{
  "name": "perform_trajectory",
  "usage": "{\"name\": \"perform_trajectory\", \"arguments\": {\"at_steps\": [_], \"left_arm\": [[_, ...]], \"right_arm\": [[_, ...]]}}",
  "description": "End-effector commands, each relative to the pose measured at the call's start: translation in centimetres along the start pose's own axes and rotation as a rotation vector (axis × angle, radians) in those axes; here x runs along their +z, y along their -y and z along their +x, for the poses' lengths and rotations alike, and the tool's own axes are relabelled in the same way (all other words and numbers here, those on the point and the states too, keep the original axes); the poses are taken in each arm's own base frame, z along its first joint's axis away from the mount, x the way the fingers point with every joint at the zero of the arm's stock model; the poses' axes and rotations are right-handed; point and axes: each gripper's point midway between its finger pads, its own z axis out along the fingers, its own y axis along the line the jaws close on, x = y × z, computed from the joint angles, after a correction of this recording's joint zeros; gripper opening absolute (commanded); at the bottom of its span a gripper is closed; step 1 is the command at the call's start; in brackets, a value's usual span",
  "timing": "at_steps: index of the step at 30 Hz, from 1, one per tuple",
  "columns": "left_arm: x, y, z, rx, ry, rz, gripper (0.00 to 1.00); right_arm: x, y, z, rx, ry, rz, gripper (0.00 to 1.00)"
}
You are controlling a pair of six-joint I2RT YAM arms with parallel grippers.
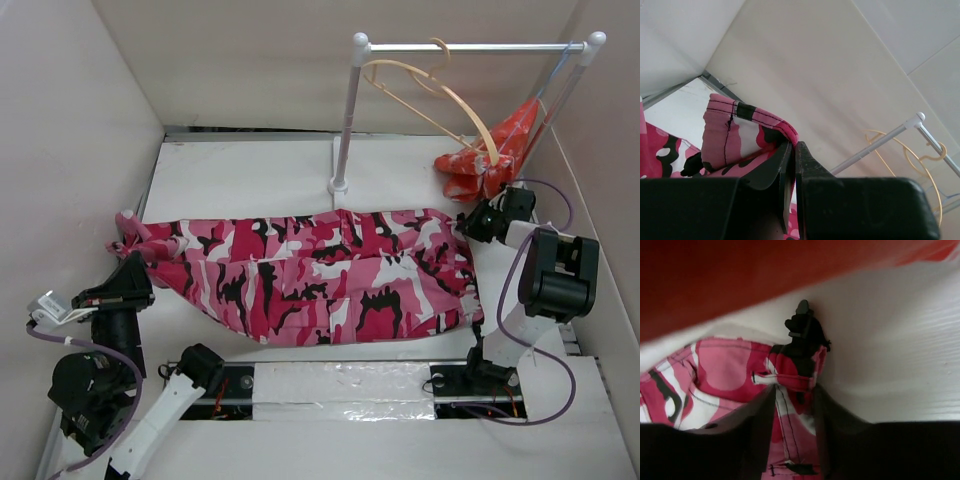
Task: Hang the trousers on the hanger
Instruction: Flatten out the trousers at the center of the board.
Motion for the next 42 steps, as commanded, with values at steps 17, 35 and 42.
{"name": "perform_trajectory", "arguments": {"at_steps": [17, 35, 42], "left_arm": [[-1.7, 0.0, -3.1, -0.099, 0.101, 0.076, 0.0], [-2.4, 0.2, -3.5, -0.123, 0.106, 0.117, 0.0], [-2.9, 0.8, -3.6, -0.126, 0.113, 0.162, 0.0]], "right_arm": [[-0.4, 1.9, -8.0, 0.114, 0.136, -0.122, 0.02], [-8.5, 2.8, -8.2, 0.136, 0.346, 0.178, 0.94], [-15.6, 5.6, -0.2, 0.198, 0.418, 0.34, 0.05]]}}
